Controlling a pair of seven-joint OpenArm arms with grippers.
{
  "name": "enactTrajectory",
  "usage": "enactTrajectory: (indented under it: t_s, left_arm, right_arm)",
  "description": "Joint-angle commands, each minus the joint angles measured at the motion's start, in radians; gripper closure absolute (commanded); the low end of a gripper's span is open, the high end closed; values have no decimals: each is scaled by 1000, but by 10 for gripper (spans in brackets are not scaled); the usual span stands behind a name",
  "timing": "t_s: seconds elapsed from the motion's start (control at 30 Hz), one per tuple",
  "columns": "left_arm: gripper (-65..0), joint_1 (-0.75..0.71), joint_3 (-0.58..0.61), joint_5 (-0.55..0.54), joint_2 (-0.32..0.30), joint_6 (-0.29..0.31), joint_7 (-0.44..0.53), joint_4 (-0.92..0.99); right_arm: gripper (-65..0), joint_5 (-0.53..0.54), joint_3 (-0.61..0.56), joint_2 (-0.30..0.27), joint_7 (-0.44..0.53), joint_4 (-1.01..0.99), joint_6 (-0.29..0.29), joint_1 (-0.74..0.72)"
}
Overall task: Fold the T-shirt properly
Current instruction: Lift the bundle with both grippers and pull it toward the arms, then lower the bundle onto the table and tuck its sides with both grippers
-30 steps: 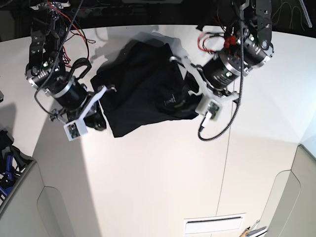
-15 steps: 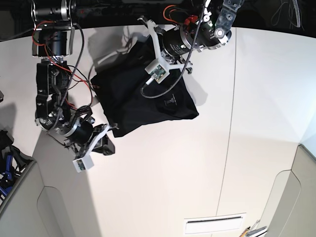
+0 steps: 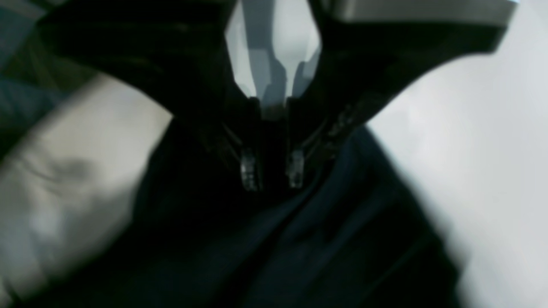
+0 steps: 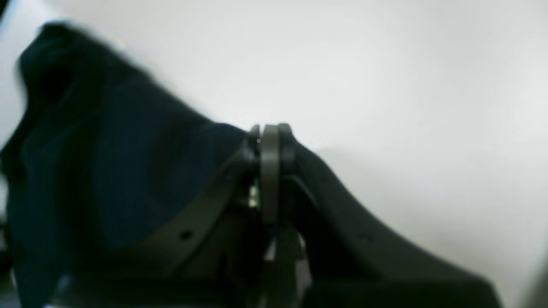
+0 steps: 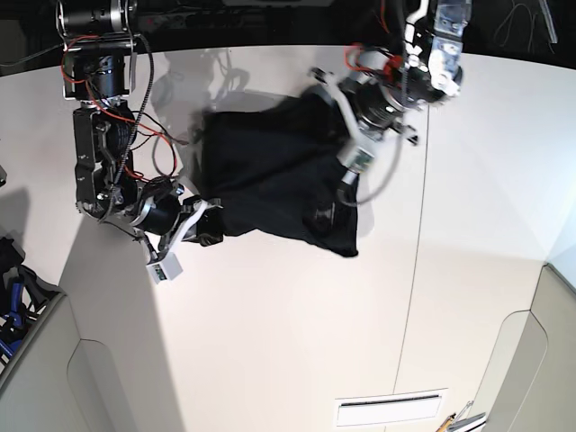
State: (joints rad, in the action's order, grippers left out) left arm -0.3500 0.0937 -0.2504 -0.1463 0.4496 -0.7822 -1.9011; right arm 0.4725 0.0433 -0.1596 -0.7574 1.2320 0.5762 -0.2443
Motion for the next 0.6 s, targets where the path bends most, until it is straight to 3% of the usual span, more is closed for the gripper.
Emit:
enactTrajectory:
  t_s: [0.0, 0.2, 0.57]
  left_arm:
    - [-88, 19, -29, -20, 1, 0, 15, -14]
    - [-88, 117, -119, -27, 2, 0, 16, -13]
    - [-88, 231, -119, -22, 1, -1, 15, 162]
  right_arm:
    - [0, 38, 2, -12, 4, 17, 9, -20]
    - [0, 137, 1, -3, -10, 50, 27, 59]
    - [0, 141, 1, 61, -11, 291, 26, 298]
